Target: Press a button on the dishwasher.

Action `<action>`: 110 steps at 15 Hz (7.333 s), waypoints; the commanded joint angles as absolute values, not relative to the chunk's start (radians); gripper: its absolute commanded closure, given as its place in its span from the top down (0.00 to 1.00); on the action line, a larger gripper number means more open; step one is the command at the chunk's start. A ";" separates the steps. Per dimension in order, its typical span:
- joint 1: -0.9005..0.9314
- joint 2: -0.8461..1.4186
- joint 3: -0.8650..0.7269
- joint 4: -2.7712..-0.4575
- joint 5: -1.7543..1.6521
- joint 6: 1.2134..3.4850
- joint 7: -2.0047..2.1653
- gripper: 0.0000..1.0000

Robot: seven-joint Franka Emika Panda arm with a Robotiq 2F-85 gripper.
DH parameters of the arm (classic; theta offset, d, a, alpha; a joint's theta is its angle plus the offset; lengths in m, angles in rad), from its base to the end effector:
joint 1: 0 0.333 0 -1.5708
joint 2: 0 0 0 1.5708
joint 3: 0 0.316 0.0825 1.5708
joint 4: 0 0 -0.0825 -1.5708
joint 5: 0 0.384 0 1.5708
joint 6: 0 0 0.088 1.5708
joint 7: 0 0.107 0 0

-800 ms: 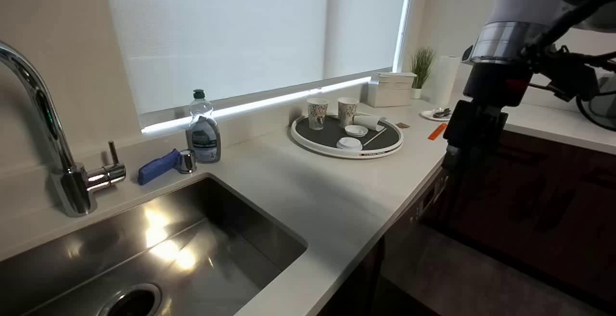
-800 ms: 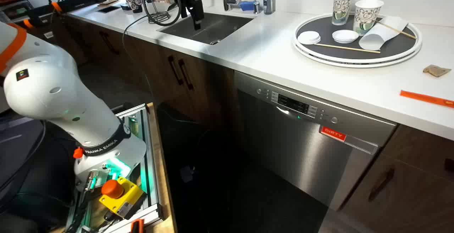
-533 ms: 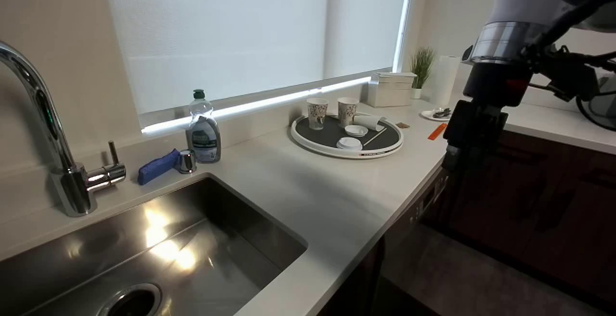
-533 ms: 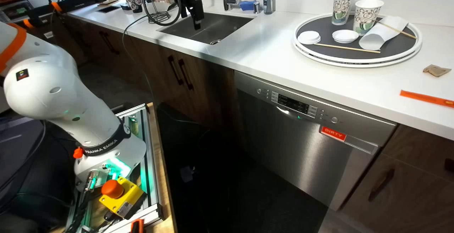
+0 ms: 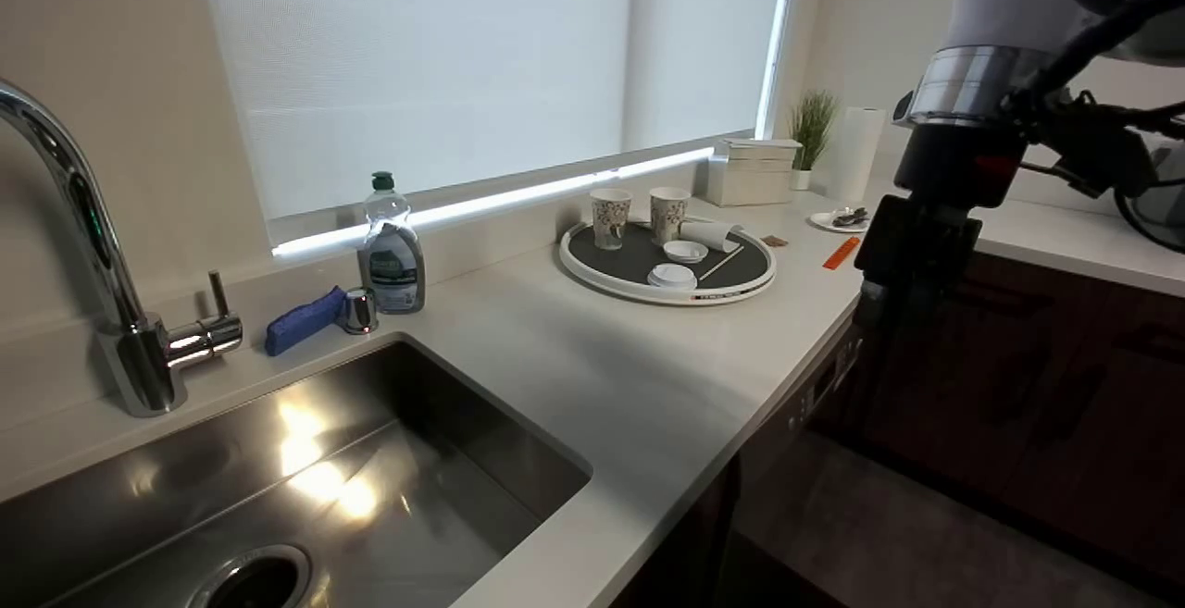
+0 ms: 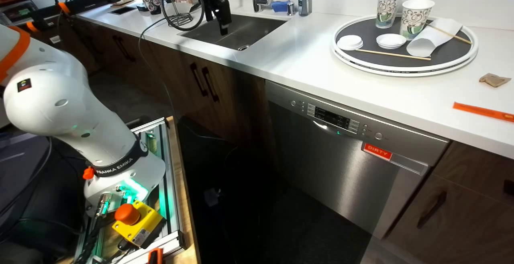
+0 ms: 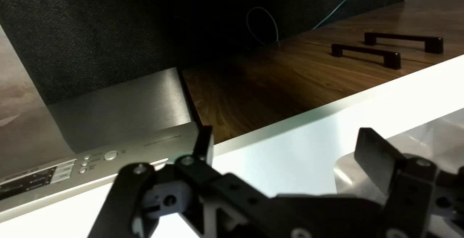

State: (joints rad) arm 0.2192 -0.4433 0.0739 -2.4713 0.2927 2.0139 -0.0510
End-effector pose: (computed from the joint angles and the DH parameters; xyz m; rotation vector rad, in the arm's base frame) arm 0.3853 0.1349 0.4513 -2.8966 -0.3035 0.0586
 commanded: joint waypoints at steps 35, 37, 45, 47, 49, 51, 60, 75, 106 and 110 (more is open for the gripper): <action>-0.017 -0.049 -0.181 -2.643 0.146 2.675 -0.571 1.00; 0.003 -0.011 -0.162 -2.638 0.217 2.745 -0.671 1.00; 0.034 0.038 -0.098 -2.624 0.473 2.836 -0.918 1.00; 0.036 0.051 -0.096 -2.615 0.486 2.836 -0.932 1.00; 0.036 0.053 -0.096 -2.614 0.487 2.836 -0.935 1.00; 0.031 0.105 -0.084 -2.590 0.568 2.862 -0.996 1.00; -0.006 0.244 -0.021 -2.473 0.922 2.838 -1.338 0.74; -0.054 0.393 0.063 -2.309 1.092 2.855 -1.482 0.00; -0.131 0.436 0.140 -2.224 1.593 2.855 -1.790 0.00; -0.124 0.433 0.133 -2.230 1.617 2.852 -1.809 0.00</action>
State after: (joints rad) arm -0.1221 0.4041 0.1234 -2.3004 1.5513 2.8423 -1.7609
